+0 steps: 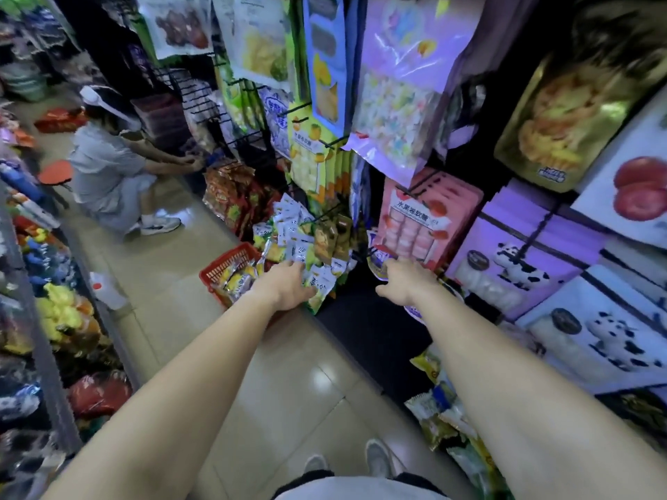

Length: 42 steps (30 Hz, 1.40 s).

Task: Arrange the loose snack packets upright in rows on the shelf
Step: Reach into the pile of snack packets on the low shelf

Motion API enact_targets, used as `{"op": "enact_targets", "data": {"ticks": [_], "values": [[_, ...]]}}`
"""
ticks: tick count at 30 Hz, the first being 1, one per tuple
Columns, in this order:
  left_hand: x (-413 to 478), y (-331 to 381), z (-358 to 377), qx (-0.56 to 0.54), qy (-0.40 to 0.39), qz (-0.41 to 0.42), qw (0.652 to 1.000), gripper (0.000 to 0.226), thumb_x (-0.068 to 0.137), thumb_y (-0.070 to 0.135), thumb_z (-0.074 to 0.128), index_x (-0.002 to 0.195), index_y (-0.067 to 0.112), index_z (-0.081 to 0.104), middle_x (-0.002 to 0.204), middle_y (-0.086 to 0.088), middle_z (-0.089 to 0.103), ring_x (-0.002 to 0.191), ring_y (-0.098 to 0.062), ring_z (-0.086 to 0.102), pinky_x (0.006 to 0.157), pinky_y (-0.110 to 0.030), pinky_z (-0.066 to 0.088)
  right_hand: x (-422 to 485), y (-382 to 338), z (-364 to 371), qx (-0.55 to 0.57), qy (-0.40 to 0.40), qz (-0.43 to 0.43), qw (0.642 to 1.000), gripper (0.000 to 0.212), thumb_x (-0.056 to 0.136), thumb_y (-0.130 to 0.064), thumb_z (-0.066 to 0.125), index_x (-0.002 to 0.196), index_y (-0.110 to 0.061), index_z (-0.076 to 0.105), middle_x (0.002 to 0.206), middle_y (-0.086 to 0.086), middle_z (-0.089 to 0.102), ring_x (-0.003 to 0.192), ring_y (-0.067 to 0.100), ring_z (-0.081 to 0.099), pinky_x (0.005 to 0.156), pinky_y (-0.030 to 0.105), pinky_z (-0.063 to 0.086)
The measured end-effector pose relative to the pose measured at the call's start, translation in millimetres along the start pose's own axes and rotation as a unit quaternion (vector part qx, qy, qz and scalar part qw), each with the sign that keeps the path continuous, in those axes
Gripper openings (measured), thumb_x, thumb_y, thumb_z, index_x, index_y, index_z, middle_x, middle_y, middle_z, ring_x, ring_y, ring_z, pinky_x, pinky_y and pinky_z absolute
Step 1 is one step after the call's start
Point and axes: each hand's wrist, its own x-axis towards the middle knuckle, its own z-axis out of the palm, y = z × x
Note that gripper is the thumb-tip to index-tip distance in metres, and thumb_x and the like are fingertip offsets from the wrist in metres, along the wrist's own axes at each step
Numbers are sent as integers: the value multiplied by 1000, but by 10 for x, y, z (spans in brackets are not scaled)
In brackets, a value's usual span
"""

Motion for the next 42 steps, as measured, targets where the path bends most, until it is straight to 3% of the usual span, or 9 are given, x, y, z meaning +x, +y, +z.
{"op": "enact_targets", "data": {"ticks": [3,6,10,17,22,27,33,37,42], "values": [[166,80,-60,29,-21,63,997,79,87,59,54,150,19,28,150,-12,37,130,-34,43,98,-43,41,-172,56,19,32,17,54,998,59,83,-46,62,133,-18,48,139,12,44,124,35,47,93,43,44],[257,233,-81,60,-41,126,989,74,89,59,52,148,18,32,147,-11,39,122,-34,50,89,-41,46,-448,134,68,48,36,118,991,60,83,-48,63,133,-21,48,139,13,44,125,36,47,97,45,43],[232,538,-12,73,-49,202,975,76,89,55,56,148,13,32,146,-16,39,130,-36,43,101,-41,40,-930,293,157,76,48,200,976,62,85,-49,62,136,-18,48,139,16,43,124,39,46,99,48,43],[-141,1368,303,111,-98,351,925,79,88,56,56,149,13,30,153,-16,31,139,-34,32,109,-43,33,-2099,740,444,121,45,343,931,65,88,-54,58,139,-16,43,136,15,47,112,37,53,87,43,48],[-499,2014,559,141,-111,433,883,80,90,56,53,151,13,26,155,-14,30,142,-32,27,110,-42,32,-2857,1005,700,154,27,429,890,65,91,-51,57,145,-18,39,145,13,38,121,35,48,95,45,47],[-886,2592,870,162,-136,473,855,79,89,57,53,150,14,28,152,-17,32,135,-37,35,104,-45,39,-3385,1209,935,140,48,488,860,64,93,-48,59,145,-15,39,154,14,36,136,32,40,99,41,44],[-1279,3174,1385,172,-157,490,840,78,89,57,52,151,16,27,153,-13,30,133,-34,38,101,-44,42,-3766,1698,1261,163,56,491,854,64,94,-49,60,145,-18,41,153,13,35,130,33,44,103,44,42],[-1386,3534,2022,154,-142,472,856,78,87,58,55,149,16,31,152,-14,32,132,-34,39,102,-44,41,-3853,2298,1692,183,63,433,881,63,89,-51,62,139,-17,46,143,17,42,123,36,49,98,43,45],[-1280,3867,3242,173,-168,423,874,73,88,57,51,144,14,35,144,-14,39,128,-35,42,101,-46,41,-3818,3094,2728,181,27,409,894,71,90,-54,59,148,-20,37,145,13,38,127,37,44,100,47,43]]}}
